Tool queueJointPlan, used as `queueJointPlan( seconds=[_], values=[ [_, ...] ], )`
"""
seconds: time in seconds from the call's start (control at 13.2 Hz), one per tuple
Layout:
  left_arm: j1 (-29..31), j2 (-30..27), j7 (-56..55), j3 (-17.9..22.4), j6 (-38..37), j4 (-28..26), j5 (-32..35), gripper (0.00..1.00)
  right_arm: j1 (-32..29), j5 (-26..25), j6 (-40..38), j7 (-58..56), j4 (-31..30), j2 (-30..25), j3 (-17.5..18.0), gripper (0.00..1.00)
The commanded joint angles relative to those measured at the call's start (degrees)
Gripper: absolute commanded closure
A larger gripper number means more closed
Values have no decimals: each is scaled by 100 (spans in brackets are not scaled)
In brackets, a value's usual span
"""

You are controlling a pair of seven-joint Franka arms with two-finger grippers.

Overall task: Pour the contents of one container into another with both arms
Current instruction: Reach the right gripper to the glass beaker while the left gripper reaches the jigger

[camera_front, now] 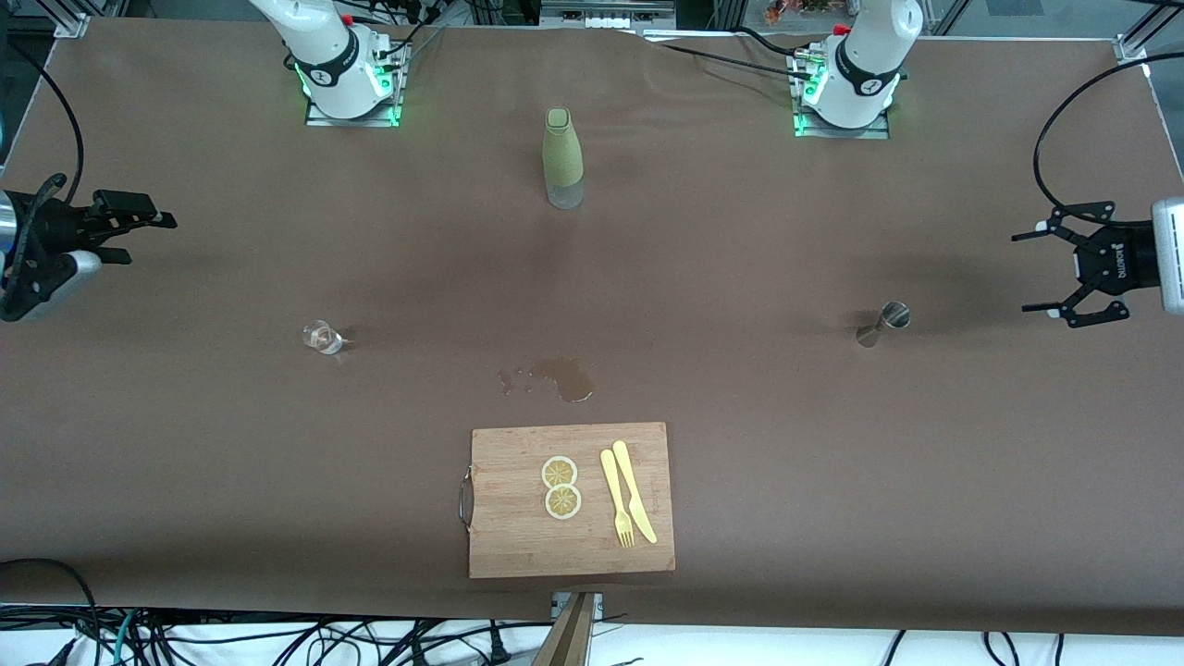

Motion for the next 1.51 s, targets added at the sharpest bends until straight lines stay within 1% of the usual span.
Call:
queueJointPlan(
  seconds=[0.0,0.15,0.38,0.53,0.76,0.98,1.06,1.13,1.44],
  values=[
    [253,501,938,4,-267,-32,-508,0,-437,694,-49,-1721,3,480,41,0],
    [429,949,1745,4,-382,-85,-834,0,-684,1083,170,-3067,-6,815,32,0],
    [597,1635,2731,-5,-514,-208,-1300,0,-887,1409,206,-3984,-94,1114,41,0],
    [606,1908,3320,-5,-514,-243,-1433,0,-1018,2048,364,-5316,-85,1517,32,0],
    [658,2215,3734,-31,-584,-243,-1599,0,-1037,2822,759,-7014,-59,2115,32,0],
    [720,2637,4279,-58,-654,-243,-1880,0,-1072,3998,979,-8641,-33,2783,32,0],
    [720,2752,4429,-58,-655,-243,-1934,0,-1142,4429,980,-8915,-41,2968,32,0],
    [720,2831,4526,-66,-663,-243,-1986,0,-1160,4590,962,-9049,-41,3109,32,0],
    [694,3349,5026,-189,-655,-208,-2416,0,-1177,4731,761,-9567,-103,3479,49,0]
  ],
)
